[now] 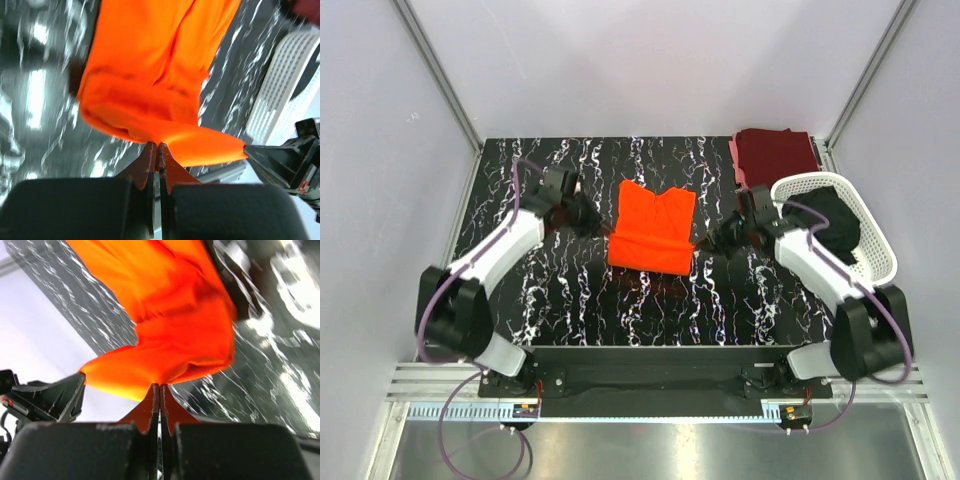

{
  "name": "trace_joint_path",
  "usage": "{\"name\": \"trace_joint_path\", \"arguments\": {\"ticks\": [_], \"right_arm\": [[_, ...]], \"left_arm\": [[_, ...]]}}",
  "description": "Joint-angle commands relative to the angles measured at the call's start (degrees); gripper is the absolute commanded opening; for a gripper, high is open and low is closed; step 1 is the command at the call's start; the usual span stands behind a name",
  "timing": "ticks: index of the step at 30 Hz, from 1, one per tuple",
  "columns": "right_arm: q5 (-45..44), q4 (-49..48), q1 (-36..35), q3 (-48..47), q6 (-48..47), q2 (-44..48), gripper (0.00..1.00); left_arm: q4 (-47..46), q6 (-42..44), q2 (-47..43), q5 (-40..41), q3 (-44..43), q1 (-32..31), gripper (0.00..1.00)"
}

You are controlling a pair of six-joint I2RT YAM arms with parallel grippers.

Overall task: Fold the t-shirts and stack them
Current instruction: Fold the tshirt

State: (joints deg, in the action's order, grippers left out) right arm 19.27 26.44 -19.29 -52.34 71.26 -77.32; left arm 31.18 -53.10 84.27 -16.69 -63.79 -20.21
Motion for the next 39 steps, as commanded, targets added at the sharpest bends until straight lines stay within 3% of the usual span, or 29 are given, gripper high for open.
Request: {"name": "trace_joint_path", "arguments": {"ticks": [1, 6, 13, 17, 20, 21, 24, 25, 27, 29, 33, 36, 39], "right_arm": [[2.53, 2.30, 2.76, -11.43, -8.14, -6.33, 0.00], [4.64, 2.48, 6.36, -23.32, -10.71, -19.08, 0.00], [8.07, -4.53, 9.97, -38.08, -9.83, -36.12, 0.00], [8.42, -5.96, 10.93, -49.59, -11.94, -48.78, 0.01], [8.33, -8.93, 11.99, -56.54, -12.47, -57.13, 0.13], [8.85, -11.82, 12.69, -58.13, -11.60, -58.98, 0.14], [7.02, -12.21, 13.49, -65.68, -12.11, -65.22, 0.20], [6.93, -10.81, 14.10, -71.27, -12.46, -68.37, 0.26], [7.27, -6.59, 14.71, -76.93, -13.86, -70.94, 0.30], [6.84, -5.09, 15.07, -81.07, -15.79, -71.48, 0.45], [5.52, 1.59, 15.42, -83.98, -21.85, -69.38, 0.49], [6.31, 6.67, 15.16, -81.97, -25.81, -65.69, 0.53], [8.58, 6.88, 14.37, -73.28, -29.24, -60.24, 0.58]], "left_arm": [[0.72, 5.37, 7.56, -0.35, -10.54, 2.01, 0.00], [-0.77, 7.66, 18.63, -3.35, -23.29, 4.30, 0.00], [0.11, 10.30, 41.04, -10.99, -48.77, 7.19, 0.00], [-8.28, 6.63, 51.31, -10.55, -55.29, 9.66, 0.05], [-15.16, 0.83, 58.09, -13.63, -60.81, 10.45, 0.18], [-16.05, 0.11, 63.68, -14.50, -69.02, 10.36, 0.23], [-20.61, -2.18, 68.13, -13.47, -77.35, 10.36, 0.38], [-22.81, -2.44, 67.44, -12.07, -75.97, 10.80, 0.54], [-24.49, 0.09, 64.46, -8.03, -72.81, 10.98, 0.54], [-23.81, 4.73, 56.57, -4.52, -67.01, 11.07, 0.56], [-21.79, 11.86, 48.82, -3.53, -56.46, 10.98, 0.56], [-22.91, 16.01, 41.52, -5.97, -45.84, 10.10, 0.56], [-21.51, 19.78, 37.47, -10.54, -38.03, 9.40, 0.58]]}}
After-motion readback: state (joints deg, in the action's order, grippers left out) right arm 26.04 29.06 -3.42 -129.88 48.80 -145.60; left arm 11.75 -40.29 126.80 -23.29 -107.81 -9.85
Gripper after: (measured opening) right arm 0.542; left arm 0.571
